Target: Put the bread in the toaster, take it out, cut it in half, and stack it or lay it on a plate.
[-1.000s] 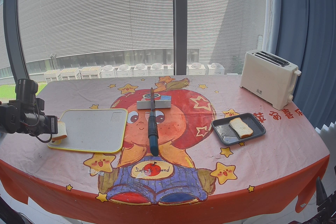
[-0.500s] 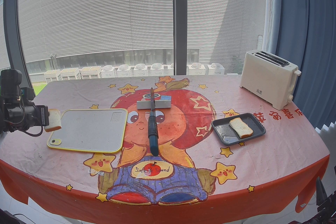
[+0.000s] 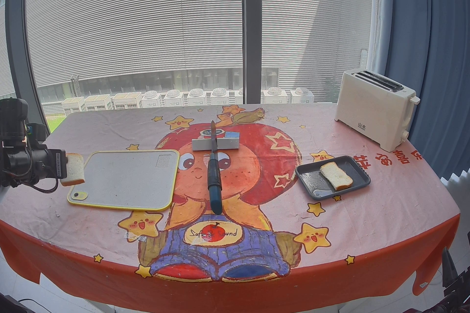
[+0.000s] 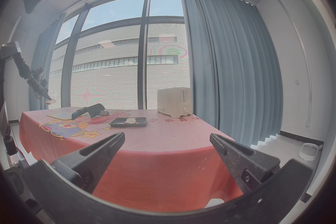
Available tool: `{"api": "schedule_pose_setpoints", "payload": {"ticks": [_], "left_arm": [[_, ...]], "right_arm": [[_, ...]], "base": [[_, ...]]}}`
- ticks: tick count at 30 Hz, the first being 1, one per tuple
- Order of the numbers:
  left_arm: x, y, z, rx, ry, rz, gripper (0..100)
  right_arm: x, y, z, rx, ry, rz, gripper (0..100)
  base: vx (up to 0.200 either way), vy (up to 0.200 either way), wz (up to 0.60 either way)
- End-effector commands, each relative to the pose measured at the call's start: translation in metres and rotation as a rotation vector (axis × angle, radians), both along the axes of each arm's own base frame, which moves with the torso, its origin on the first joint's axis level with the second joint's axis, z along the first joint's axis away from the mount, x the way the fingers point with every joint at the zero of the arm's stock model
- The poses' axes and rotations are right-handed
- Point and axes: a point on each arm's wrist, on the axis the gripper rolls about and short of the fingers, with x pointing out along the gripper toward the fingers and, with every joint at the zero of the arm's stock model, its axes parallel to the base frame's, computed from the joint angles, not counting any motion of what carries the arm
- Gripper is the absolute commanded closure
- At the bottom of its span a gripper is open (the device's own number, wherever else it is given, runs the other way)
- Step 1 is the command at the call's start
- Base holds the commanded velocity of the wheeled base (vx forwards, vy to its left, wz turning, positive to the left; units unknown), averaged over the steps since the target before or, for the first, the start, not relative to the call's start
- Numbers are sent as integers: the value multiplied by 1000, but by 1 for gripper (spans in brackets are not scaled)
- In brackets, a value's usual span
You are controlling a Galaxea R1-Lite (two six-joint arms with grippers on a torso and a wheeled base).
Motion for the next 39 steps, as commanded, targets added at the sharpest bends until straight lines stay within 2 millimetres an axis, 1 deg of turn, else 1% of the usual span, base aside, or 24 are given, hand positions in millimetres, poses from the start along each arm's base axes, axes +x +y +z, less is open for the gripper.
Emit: {"api": "schedule_pose_setpoints", "payload": {"ticks": [1,15,21,25,39], "left_arm": [[0,0,0,3,-1,-4,100],[-1,-1,0,5,-1,-6,100],[-3,0,-5,57,27,-36,100],[-4,0,-6,59,31,-38,100],[-5,0,-4,54,21,-35,100]], "right_arm": [[0,0,-5,0,0,0,0],[0,0,-5,0,0,0,0],[0,0,-5,0,0,0,0],[0,0,-5,0,0,0,0],[0,0,-5,0,0,0,0]], "base": [[0,0,0],[0,0,0],[0,0,0],[0,0,0],[0,-200,0]]}}
